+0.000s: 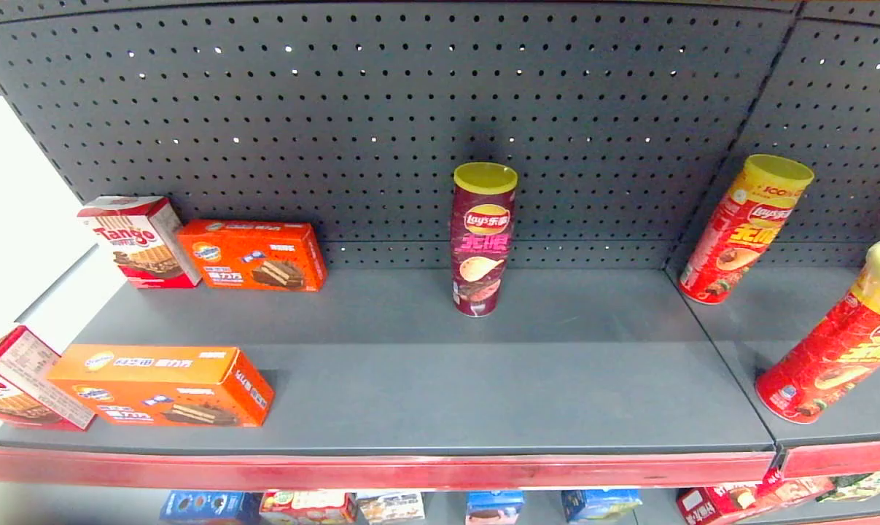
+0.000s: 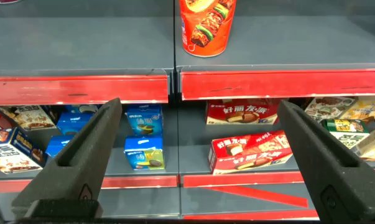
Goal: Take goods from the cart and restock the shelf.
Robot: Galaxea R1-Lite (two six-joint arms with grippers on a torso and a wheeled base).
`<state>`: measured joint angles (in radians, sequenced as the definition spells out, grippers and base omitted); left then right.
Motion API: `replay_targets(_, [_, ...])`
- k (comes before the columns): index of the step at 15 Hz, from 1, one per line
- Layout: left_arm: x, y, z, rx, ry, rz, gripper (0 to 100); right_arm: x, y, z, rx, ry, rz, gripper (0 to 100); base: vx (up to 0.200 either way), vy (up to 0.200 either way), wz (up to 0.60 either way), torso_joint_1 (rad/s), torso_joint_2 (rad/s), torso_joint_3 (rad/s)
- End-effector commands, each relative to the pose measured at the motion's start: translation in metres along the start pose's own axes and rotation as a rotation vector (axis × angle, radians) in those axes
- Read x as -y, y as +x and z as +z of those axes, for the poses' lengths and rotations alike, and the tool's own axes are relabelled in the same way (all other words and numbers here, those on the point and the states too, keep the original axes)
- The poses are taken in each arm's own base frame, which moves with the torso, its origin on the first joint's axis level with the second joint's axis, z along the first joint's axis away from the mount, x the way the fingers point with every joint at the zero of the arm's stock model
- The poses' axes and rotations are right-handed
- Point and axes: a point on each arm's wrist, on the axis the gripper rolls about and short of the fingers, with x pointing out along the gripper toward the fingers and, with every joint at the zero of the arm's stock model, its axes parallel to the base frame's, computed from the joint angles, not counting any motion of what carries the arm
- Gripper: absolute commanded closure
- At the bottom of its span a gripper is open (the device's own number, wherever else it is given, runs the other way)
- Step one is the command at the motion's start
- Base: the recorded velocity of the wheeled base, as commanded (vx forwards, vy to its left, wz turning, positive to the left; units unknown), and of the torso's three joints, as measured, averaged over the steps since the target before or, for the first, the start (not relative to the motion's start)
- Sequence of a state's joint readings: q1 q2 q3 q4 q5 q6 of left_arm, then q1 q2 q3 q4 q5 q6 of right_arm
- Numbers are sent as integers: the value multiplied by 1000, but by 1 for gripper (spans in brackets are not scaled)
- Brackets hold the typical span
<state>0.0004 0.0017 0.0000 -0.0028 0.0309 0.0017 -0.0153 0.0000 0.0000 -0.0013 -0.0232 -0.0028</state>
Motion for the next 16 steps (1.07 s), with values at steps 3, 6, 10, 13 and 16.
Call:
replay_targets(3, [0,0,0,0,0,1,0,0,0,0,0,-2,-1,0,0,0,0,0,0,0])
replay_targets(6, [0,0,0,0,0,-1,0,0,0,0,0,1,0,0,0,0,0,0,0,0])
replay_targets(10, [0,0,0,0,0,-1,0,0,0,0,0,3,-1,0,0,0,450,1,2,3])
replay_targets(13, [0,0,0,0,0,-2,0,0,0,0,0,3,-1,0,0,0,600,9,1,2])
replay_targets(16, [0,0,0,0,0,-2,0,0,0,0,0,1,-1,0,0,0,600,6,4,-1])
